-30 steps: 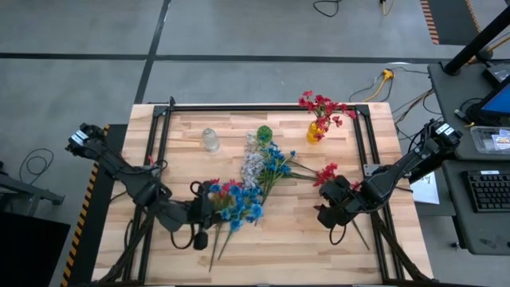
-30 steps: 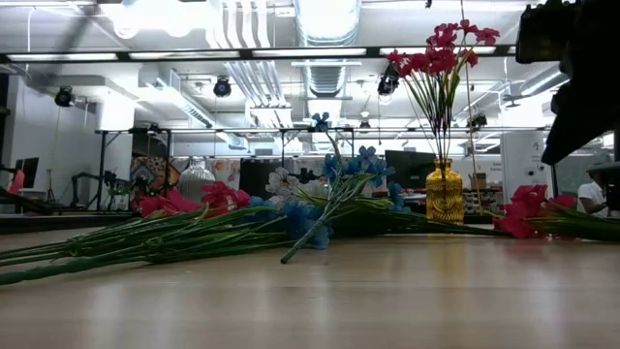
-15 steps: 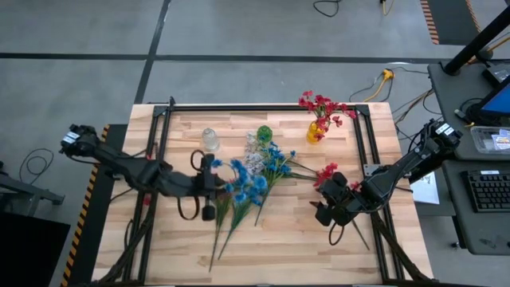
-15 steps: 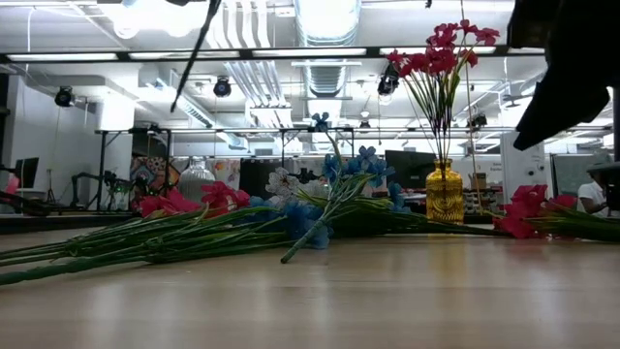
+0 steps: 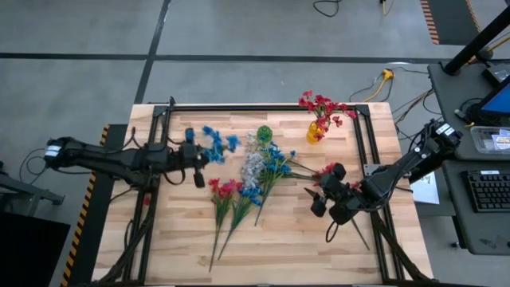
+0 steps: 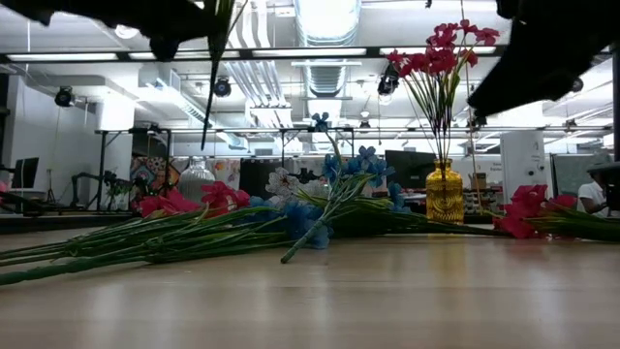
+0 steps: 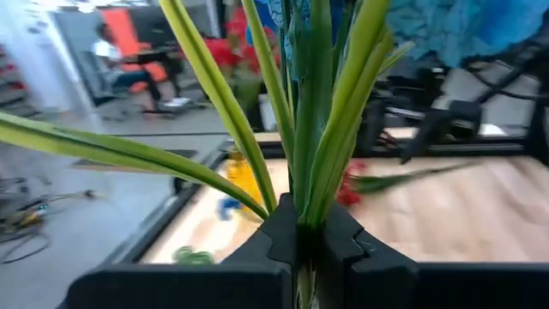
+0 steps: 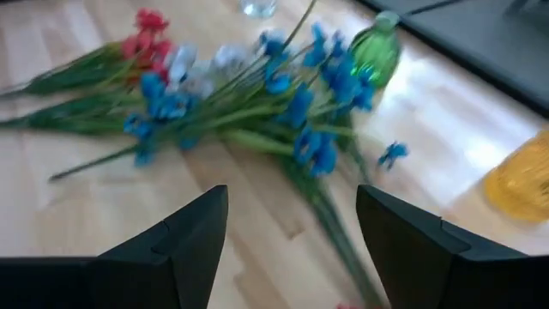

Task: Sort flowers into vase by color
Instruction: Put the blue flowers into the transparent vase

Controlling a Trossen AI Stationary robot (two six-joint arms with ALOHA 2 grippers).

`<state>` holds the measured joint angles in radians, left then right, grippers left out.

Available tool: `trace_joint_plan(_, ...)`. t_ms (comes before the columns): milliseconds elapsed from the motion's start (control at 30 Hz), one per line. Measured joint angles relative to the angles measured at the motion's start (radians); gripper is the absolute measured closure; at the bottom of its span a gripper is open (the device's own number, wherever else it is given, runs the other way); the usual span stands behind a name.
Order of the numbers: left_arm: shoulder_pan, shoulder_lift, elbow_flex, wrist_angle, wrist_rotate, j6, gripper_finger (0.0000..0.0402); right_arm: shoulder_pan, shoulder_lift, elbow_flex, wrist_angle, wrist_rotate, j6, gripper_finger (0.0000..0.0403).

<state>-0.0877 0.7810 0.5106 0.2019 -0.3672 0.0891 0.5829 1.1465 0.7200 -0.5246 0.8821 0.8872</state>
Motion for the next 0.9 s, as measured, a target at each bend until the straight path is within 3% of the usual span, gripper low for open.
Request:
trace_joint_plan(267, 0.107, -0.131, -0.002, -0.002, 0.0, 0.016, 0.0401, -0.036, 0.0, 0.02, 0.067, 0.159, -0.096, 0.0154)
trace_joint_plan(400, 0.114, -0.175, 0.019, -0.015, -0.059, 0.129, 0.0401, -0.037, 0.0, 0.046, 0.071, 0.168, -0.11, 0.0158)
trace_joint_plan(600, 0.127, -0.208, 0.002, 0.006, -0.011, 0.115, 0.0401, -0.037, 0.0, 0.05, 0.068, 0.191, -0.142, 0.0158)
trace_joint_plan(667, 0.14, -0.202, -0.015, 0.016, -0.067, 0.143, 0.0401, -0.037, 0.0, 0.049, 0.064, 0.227, -0.145, 0.0158)
trace_joint_plan(767, 0.204, -0.201, -0.032, 0.075, -0.169, 0.184, 0.0401, -0.037, 0.0, 0.047, 0.063, 0.281, -0.172, 0.0158)
trace_joint_plan(833, 0.27, -0.203, -0.032, 0.091, -0.164, 0.171, 0.0401, -0.039, 0.0, 0.047, 0.062, 0.319, -0.191, 0.0158)
trace_joint_plan(900, 0.329, -0.2, -0.032, 0.091, -0.095, 0.118, 0.0401, -0.042, 0.0, 0.047, 0.056, 0.349, -0.196, 0.0158)
